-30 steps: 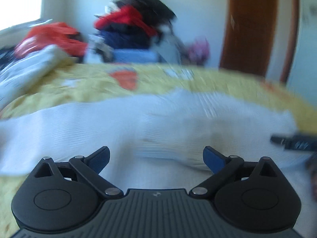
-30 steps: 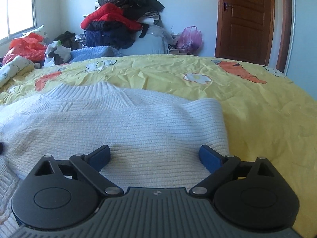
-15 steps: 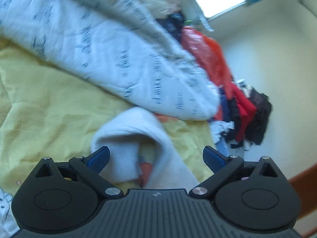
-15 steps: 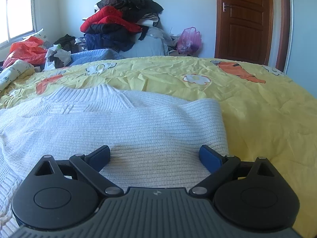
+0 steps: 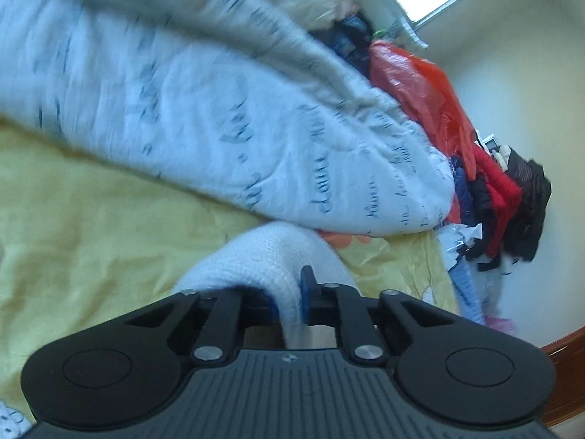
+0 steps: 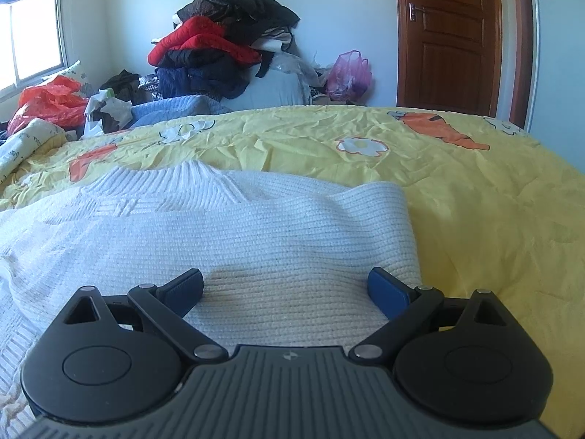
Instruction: Fold small clothes
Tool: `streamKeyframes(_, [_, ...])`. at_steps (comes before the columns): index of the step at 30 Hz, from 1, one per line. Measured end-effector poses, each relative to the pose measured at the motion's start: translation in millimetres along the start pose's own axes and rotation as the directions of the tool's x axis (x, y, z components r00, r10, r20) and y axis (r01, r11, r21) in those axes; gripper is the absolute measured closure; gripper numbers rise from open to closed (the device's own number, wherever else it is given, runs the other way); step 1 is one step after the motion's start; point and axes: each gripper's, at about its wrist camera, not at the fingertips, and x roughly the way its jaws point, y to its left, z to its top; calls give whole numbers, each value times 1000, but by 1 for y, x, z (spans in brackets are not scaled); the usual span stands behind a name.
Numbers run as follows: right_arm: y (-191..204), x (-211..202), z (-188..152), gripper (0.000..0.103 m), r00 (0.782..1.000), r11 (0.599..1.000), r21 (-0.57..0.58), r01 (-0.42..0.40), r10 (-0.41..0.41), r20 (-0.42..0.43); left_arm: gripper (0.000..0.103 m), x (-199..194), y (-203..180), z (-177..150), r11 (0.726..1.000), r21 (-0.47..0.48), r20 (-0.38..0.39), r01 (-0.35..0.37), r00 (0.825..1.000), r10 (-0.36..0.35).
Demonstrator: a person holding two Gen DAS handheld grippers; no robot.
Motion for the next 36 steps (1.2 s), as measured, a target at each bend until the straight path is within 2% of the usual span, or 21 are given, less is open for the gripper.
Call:
streamKeyframes(3, [-1, 0, 0, 6, 1000, 1000, 6, -6, 6, 1, 92, -32, -47, -30, 977, 214, 104, 2, 994, -25])
streamKeyframes(4, [-1, 0, 0, 6, 1000, 1000, 7, -8, 8, 1, 92, -44, -70, -49, 944, 329, 146, -4, 988, -47])
streamKeyframes(5, [-1, 0, 0, 6, 1000, 1000, 9, -9, 9, 2, 92, -56, -95, -77, 886, 463, 190, -15, 978, -83])
streamKeyframes(6, [-1, -1, 0, 6, 1000, 1000, 11, -10, 10, 3, 92, -68, -117, -107, 812, 583, 223, -26, 966, -130])
streamKeyframes(9, [-2, -1, 0, 6, 1000, 1000, 15, -12, 12, 5, 92, -92, -160, -219, 477, 878, 202, -45, 938, -283])
streamKeyframes(12, [-2, -2, 0, 7, 1000, 1000, 20, -16, 16, 7, 92, -93, -174, -315, 179, 984, 41, 14, 953, -299])
streamKeyframes(16, [-3, -2, 0, 7, 1000, 999, 27, -21, 21, 8, 89, -91, -169, -387, -116, 991, -93, 68, 970, -224])
streamKeyframes(17, [-3, -2, 0, 7, 1000, 999, 27, -21, 21, 8, 89, -94, -166, -394, -148, 987, -90, 56, 969, -230])
streamKeyframes(18, [-4, -2, 0, 7, 1000, 999, 29, -23, 23, 9, 89, -97, -160, -394, -156, 986, -88, 50, 966, -245])
streamKeyframes(19, [-4, -2, 0, 7, 1000, 999, 32, -26, 25, 11, 89, -102, -157, -387, -137, 989, -89, 55, 962, -259])
streamKeyframes(20, [-4, -3, 0, 7, 1000, 999, 34, -27, 27, 11, 89, -105, -154, -376, -97, 993, -92, 68, 959, -267])
streamKeyframes(21, [-4, -3, 0, 6, 1000, 999, 35, -28, 27, 12, 89, -106, -152, -360, -33, 996, -91, 85, 958, -273])
streamKeyframes(22, [-4, -3, 0, 6, 1000, 999, 35, -28, 28, 13, 88, -104, -150, -338, 56, 993, -87, 106, 958, -273])
streamKeyframes(23, [-4, -3, 0, 6, 1000, 999, 34, -28, 27, 13, 77, -100, -147, -315, 150, 981, -82, 126, 960, -266])
streamKeyframes(25, [-5, -3, 0, 6, 1000, 999, 33, -27, 26, 14, 39, -91, -134, -257, 385, 912, -49, 142, 969, -241])
streamKeyframes(26, [-5, -3, 0, 6, 1000, 999, 33, -27, 27, 14, 14, -86, -124, -229, 498, 857, -15, 130, 973, -229])
streamKeyframes(28, [-5, -3, 0, 6, 1000, 999, 31, -25, 25, 13, 8, -83, -94, -171, 727, 680, 90, 94, 973, -210])
streamKeyframes(30, [-3, -3, 0, 6, 1000, 999, 28, -22, 21, 12, 8, -77, -63, -122, 870, 480, 103, 115, 977, -186])
streamKeyframes(31, [-3, -3, 0, 6, 1000, 999, 27, -21, 20, 12, 8, -71, -50, -103, 915, 386, 86, 119, 983, -164])
streamKeyframes(33, [-3, -3, 1, 6, 1000, 1000, 24, -19, 19, 11, 8, -54, -28, -76, 966, 240, 56, 101, 991, -117])
streamKeyframes(36, [-2, -3, 0, 6, 1000, 1000, 23, -17, 17, 11, 9, -29, -11, -54, 990, 133, 54, 52, 997, -59])
